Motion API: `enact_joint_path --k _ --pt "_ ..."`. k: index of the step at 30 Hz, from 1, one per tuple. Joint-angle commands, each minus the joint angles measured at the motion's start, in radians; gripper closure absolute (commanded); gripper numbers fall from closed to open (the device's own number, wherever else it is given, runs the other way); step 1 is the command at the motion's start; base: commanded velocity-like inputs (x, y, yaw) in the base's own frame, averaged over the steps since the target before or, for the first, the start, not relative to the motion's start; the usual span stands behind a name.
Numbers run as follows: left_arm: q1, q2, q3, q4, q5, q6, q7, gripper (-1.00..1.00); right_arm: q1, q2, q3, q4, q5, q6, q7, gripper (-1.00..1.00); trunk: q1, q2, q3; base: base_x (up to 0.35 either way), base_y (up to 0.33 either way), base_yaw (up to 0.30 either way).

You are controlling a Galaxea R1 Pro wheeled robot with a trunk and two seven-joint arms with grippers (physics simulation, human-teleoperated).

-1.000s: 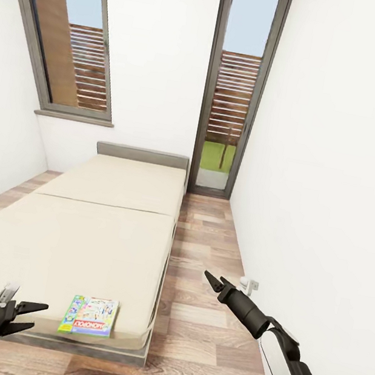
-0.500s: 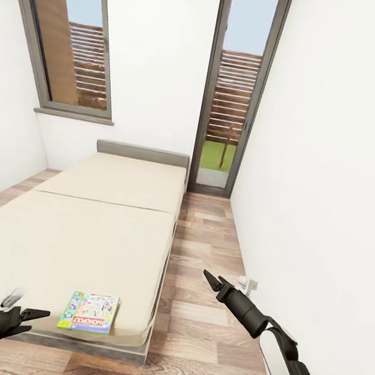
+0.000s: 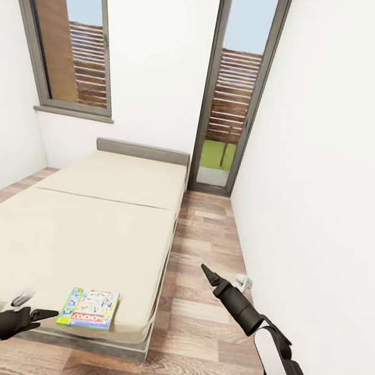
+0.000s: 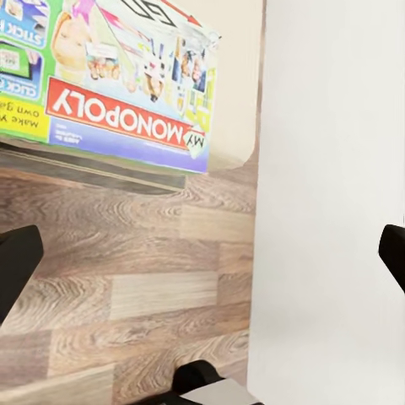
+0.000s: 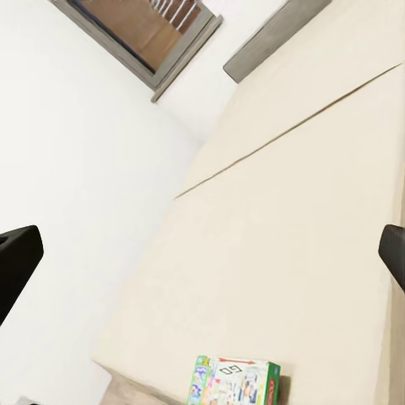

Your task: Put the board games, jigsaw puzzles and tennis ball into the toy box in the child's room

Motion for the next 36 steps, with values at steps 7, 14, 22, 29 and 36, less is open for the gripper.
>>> enact_joint_path --k 7,14,22,29,36 --pt "-0.012 0.008 0.005 0.000 0.009 0.039 -0.045 -1.00 -0.001 0.003 0.000 0.000 -0.011 0.006 -0.002 -1.00 0.027 -0.050 -0.023 0.000 0.000 0.000" --pt "-0.013 0.012 0.004 0.000 0.041 0.107 -0.156 -1.00 -0.001 0.004 0.000 0.000 -0.012 0.006 -0.003 -1.00 0.054 -0.099 -0.045 0.000 0.000 0.000" --pt "-0.013 0.011 0.004 0.000 0.043 0.116 -0.170 -1.00 -0.001 0.005 0.001 0.000 -0.011 0.006 -0.004 -1.00 0.084 -0.155 -0.070 0.000 0.000 0.000" --pt "-0.013 0.011 0.005 0.000 0.044 0.118 -0.171 -1.00 -0.001 0.006 0.001 0.000 -0.011 0.006 -0.005 -1.00 0.111 -0.204 -0.092 0.000 0.000 0.000" --pt "-0.013 0.011 0.005 0.000 0.044 0.118 -0.170 -1.00 -0.001 0.004 0.000 0.000 -0.012 0.006 -0.005 -1.00 0.138 -0.253 -0.114 0.000 0.000 0.000"
